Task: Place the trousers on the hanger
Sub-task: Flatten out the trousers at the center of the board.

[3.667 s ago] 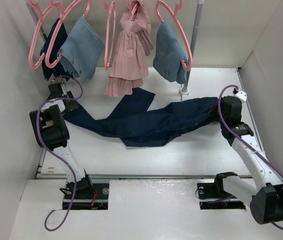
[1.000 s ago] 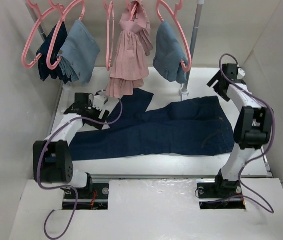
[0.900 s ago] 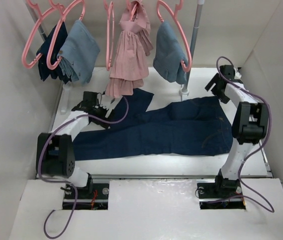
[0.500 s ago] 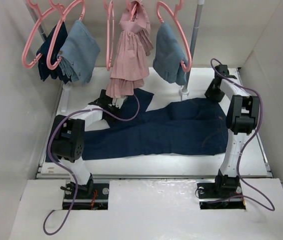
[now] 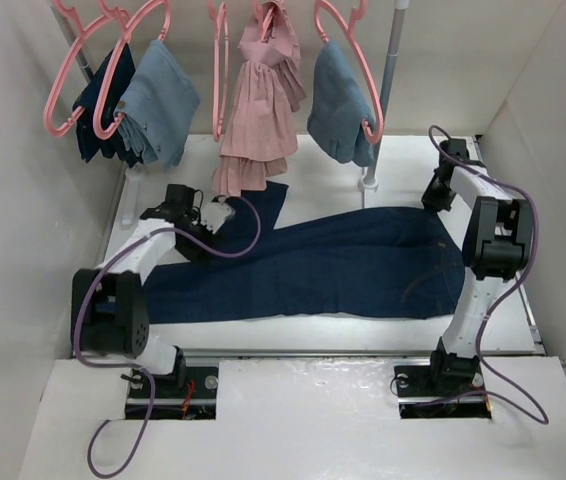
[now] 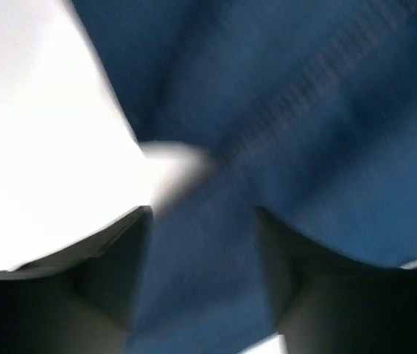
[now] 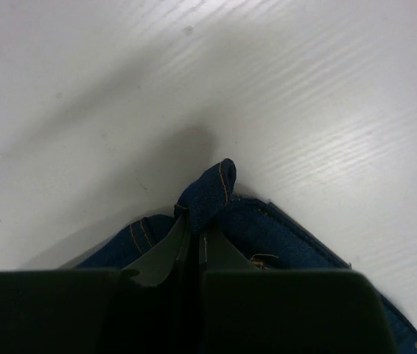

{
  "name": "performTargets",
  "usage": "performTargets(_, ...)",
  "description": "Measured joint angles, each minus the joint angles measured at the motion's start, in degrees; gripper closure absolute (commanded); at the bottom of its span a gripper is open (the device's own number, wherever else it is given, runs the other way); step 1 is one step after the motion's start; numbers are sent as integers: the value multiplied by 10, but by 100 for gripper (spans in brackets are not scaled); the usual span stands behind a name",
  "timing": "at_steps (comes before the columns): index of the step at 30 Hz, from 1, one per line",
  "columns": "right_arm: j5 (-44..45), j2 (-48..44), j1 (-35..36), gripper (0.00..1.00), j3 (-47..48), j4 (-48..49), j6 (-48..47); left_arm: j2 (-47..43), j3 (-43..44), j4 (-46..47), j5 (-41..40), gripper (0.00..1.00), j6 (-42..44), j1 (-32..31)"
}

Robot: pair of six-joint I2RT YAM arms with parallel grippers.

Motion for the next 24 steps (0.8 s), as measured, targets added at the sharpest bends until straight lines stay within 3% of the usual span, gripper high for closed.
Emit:
performTargets(1,4,-9,1,100,-9,3,-4,-18,2,-38,19,26,23,8)
performTargets(4,25,-27,10,100,-18,7,-13,-52,2,-71,68,26,28,17)
performTargets(7,38,-34,34,100,-19,17,-17,-43,5,-5,76,26,-38,27)
performTargets(14,34,-47,64,100,-31,39,-18,146,120,144,16,25,-219,22)
performTargets(20,34,-94,63,100,-60,47,-17,207,125,210,-39,24,-256,-26)
performTargets(21,34,-101,63,100,-64,48,-17,214,125,216,-56,27,-257,-35)
performTargets(22,34,-109,63,100,-68,50,-15,218,125,223,-70,41,-260,-43)
performTargets(24,33,-119,63,100,-71,50,-13,218,125,231,-98,57,-261,-56)
